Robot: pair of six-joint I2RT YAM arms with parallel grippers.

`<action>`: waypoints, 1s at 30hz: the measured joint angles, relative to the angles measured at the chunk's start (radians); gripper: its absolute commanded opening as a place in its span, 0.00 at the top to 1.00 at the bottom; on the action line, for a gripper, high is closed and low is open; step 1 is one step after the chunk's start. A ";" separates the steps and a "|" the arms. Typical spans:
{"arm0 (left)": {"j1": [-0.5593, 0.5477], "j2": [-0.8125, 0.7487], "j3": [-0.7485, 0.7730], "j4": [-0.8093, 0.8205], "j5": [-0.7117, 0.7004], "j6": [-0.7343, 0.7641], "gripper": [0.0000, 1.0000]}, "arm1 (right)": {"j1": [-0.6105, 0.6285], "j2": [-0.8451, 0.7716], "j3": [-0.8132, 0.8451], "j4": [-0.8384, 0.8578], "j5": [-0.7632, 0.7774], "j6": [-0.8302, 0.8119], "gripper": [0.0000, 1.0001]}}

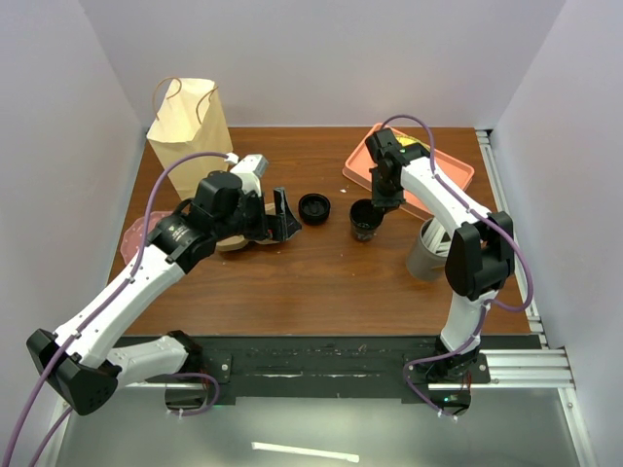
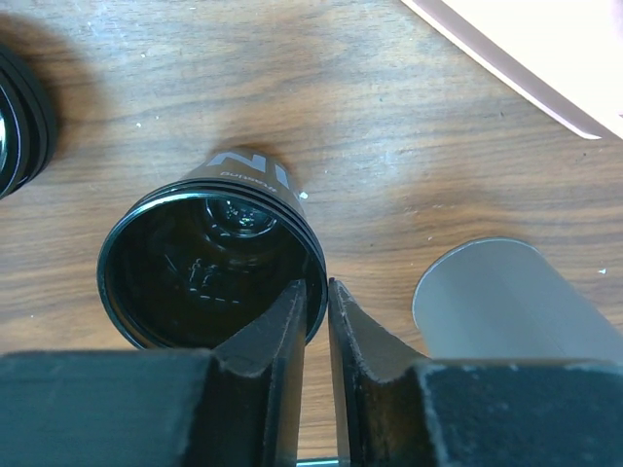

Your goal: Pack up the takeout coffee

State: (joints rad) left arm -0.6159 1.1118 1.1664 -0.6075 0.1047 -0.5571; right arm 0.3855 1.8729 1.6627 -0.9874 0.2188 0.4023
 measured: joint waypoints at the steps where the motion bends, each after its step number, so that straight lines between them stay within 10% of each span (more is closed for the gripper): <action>1: 0.000 0.001 0.000 0.000 0.000 0.000 0.02 | 0.000 0.000 0.001 0.000 0.000 0.000 0.86; 30: 0.000 0.003 0.000 0.000 0.000 0.000 0.02 | 0.000 0.000 0.005 -0.008 0.001 0.002 0.83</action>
State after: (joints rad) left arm -0.6159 1.1145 1.1664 -0.6075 0.1047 -0.5575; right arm 0.3855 1.8729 1.6680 -0.9951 0.2195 0.4038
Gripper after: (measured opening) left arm 0.982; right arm 0.170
